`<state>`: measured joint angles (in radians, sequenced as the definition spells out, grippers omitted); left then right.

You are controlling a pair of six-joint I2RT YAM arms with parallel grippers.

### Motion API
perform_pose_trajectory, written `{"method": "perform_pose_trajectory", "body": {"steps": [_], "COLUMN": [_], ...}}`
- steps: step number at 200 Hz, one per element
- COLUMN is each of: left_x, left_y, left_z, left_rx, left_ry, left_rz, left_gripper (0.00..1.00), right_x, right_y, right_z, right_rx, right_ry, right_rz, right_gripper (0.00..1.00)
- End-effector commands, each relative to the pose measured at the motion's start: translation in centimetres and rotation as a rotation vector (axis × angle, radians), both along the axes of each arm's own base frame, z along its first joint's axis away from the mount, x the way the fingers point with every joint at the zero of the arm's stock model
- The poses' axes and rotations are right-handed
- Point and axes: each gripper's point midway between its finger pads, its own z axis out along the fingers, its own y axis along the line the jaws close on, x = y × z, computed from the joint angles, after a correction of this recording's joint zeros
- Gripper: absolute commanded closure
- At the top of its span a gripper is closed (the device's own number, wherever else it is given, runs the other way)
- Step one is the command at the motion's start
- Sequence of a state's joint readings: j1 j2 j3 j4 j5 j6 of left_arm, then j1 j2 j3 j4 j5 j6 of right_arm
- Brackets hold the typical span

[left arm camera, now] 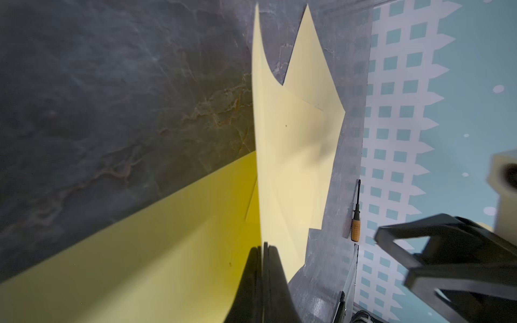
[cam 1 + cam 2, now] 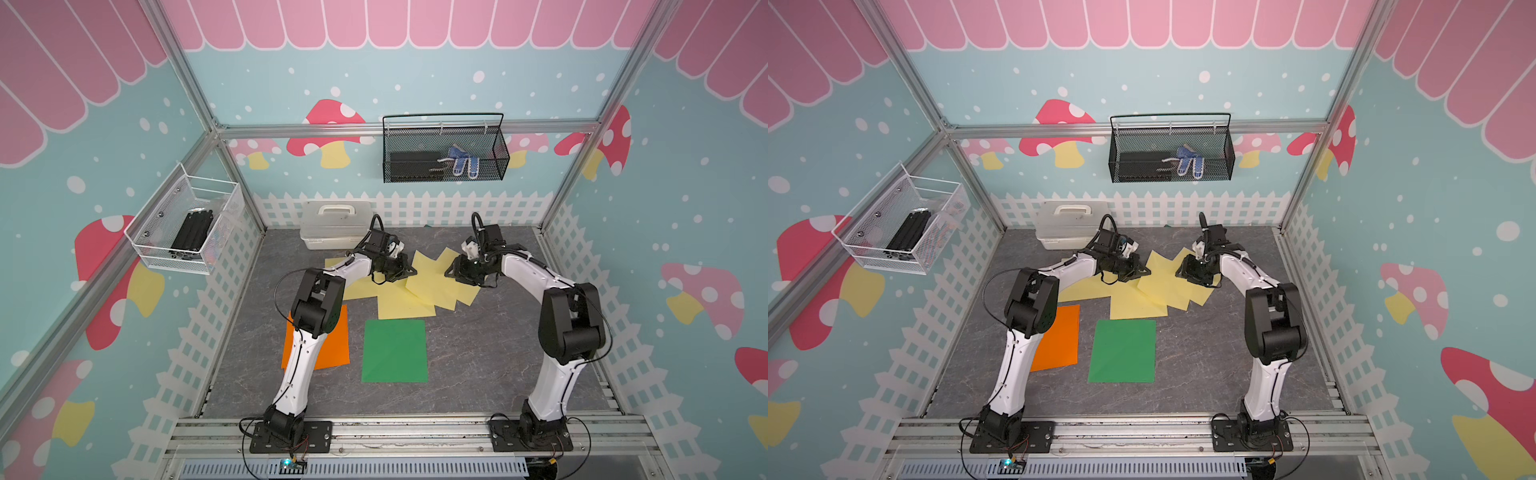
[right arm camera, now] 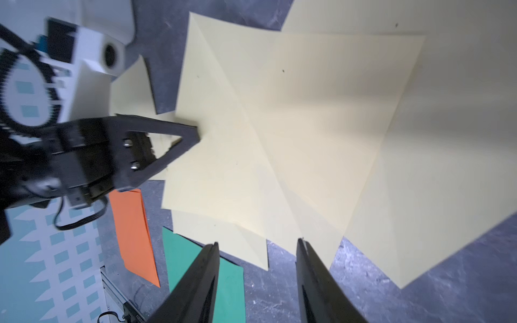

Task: Sort the scattered colored papers by color
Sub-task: Pick up the colored paper from the center of the board.

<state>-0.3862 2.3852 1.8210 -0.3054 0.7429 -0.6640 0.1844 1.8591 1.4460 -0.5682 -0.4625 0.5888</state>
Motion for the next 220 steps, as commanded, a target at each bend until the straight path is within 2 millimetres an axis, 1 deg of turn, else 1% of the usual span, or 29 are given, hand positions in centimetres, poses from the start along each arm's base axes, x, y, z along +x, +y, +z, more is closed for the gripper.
{"method": "perform_pose_trajectory", "body": {"steps": [1, 6, 8, 11, 24, 42, 73, 101, 126, 147, 153, 173, 187, 203, 220], "left_x": [0.1, 0.1, -0.6, -0.9, -1.4, -2.1, -4.5, -6.5, -8.3, -9.8, -10.1, -12.0, -13.7, -15.6, -17.4], "left_y": [-0.8, -0.8, -1.7, -2.1, -2.4, -2.9, -5.1, -6.9, -8.5, -9.7, -9.9, -10.8, -11.5, -12.3, -12.8], "left_z": [5.1, 5.5, 5.6, 5.7, 6.8, 7.8, 9.1, 10.7, 11.3, 11.3, 11.2, 10.3, 9.3, 8.6, 7.0], "left_rx": [-0.063, -0.071, -0.075, -0.079, -0.101, -0.128, -0.152, -0.173, -0.184, -0.204, -0.211, -0.235, -0.226, -0.221, -0.189], "left_ry": [-0.075, -0.08, -0.078, -0.078, -0.089, -0.089, -0.094, -0.11, -0.112, -0.095, -0.084, -0.046, -0.024, -0.011, 0.011], "left_rz": [0.049, 0.062, 0.048, 0.048, 0.076, 0.113, 0.13, 0.14, 0.144, 0.163, 0.176, 0.203, 0.213, 0.229, 0.259], "left_gripper": [1.0, 1.0, 1.0, 1.0, 1.0, 1.0, 1.0, 1.0, 1.0, 1.0, 1.0, 1.0, 1.0, 1.0, 1.0], "right_x": [-1.9, -2.3, -2.5, -2.6, -3.6, -5.0, -7.1, -8.6, -9.4, -9.8, -9.9, -10.1, -10.3, -10.4, -10.6], "right_y": [-0.6, -0.7, -0.7, -0.8, -1.2, -1.8, -2.6, -3.3, -3.3, -3.3, -3.3, -3.3, -3.3, -3.3, -3.2], "right_z": [2.5, 2.9, 3.1, 3.4, 4.6, 6.0, 8.8, 11.6, 13.1, 13.6, 13.7, 13.9, 13.9, 13.8, 13.6], "right_rx": [-0.018, -0.019, -0.019, -0.018, -0.019, -0.027, -0.039, -0.042, -0.024, -0.018, -0.016, -0.016, -0.011, -0.01, 0.001], "right_ry": [-0.031, -0.038, -0.042, -0.048, -0.073, -0.101, -0.162, -0.229, -0.257, -0.266, -0.267, -0.276, -0.275, -0.273, -0.271], "right_rz": [-0.022, -0.025, -0.027, -0.03, -0.041, -0.055, -0.07, -0.085, -0.084, -0.083, -0.082, -0.081, -0.08, -0.079, -0.076], "right_gripper": [0.52, 0.52, 0.52, 0.52, 0.51, 0.51, 0.5, 0.48, 0.46, 0.46, 0.46, 0.45, 0.45, 0.45, 0.45]}}
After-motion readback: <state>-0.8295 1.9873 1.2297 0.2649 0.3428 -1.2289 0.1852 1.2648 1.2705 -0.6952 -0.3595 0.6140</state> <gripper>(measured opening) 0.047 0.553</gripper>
